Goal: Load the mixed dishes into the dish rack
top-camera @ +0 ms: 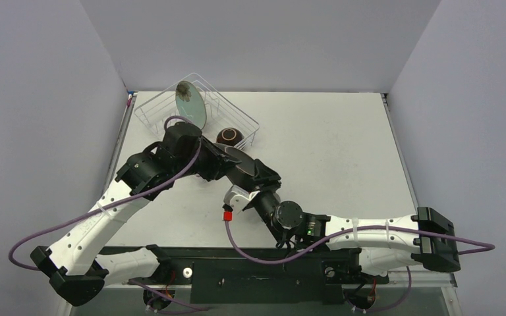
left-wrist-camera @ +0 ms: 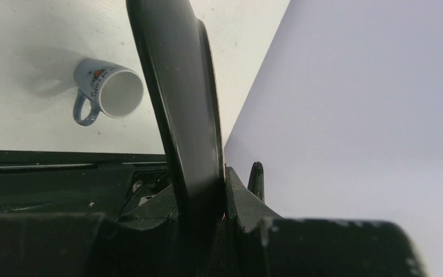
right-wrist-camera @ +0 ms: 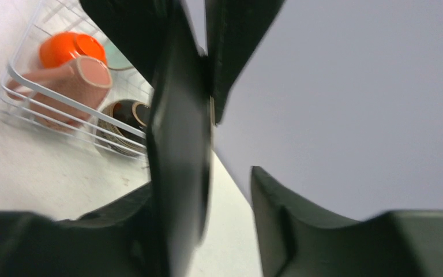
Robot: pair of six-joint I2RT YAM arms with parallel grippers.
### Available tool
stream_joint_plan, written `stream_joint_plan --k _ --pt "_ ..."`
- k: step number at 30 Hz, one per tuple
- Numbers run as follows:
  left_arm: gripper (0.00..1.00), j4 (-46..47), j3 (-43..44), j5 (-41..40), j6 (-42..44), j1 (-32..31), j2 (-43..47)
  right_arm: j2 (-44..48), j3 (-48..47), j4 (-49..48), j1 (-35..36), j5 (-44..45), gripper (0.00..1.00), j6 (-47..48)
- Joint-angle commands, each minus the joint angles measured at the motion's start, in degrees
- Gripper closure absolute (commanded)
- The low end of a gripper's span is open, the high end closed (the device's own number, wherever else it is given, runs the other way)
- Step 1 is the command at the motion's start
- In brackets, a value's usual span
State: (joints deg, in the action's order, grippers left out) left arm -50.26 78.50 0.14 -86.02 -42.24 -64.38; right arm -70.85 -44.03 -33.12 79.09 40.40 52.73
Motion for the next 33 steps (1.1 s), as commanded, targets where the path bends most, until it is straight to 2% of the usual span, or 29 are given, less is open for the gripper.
stream_joint_plan --k 1,9,13,15,22,26,33 --pt "1.00 -0.1 6.2 -4.7 1.7 2.3 0.9 0.6 -2.9 -1.9 -0.1 3.1 0.51 1.1" --pt "1.00 -3.0 11.2 -6.7 6.0 5.9 0.2 3.3 -1.8 2.2 1.5 1.8 0.48 -1.0" --pt "1.00 -5.1 13.5 -9.6 9.8 10.3 0.0 6.9 -1.8 4.8 4.2 4.2 0.32 -5.2" --pt "1.00 -6.7 14.8 -11.6 12.0 11.9 -0.5 9.7 -2.6 7.6 5.3 4.9 0.29 -9.0" --pt "1.00 -7.0 17.8 -15.1 19.8 17.8 -3.0 20.4 -4.5 18.4 7.4 2.8 0.29 -24.0" --pt "1.00 -5.5 21.6 -14.7 28.6 22.2 -7.0 27.7 -3.0 20.7 7.5 2.8 0.29 -29.1" --pt "1.00 -1.0 24.0 -7.9 35.3 31.6 -14.7 35.2 -2.2 31.2 7.5 9.2 0.30 -36.7"
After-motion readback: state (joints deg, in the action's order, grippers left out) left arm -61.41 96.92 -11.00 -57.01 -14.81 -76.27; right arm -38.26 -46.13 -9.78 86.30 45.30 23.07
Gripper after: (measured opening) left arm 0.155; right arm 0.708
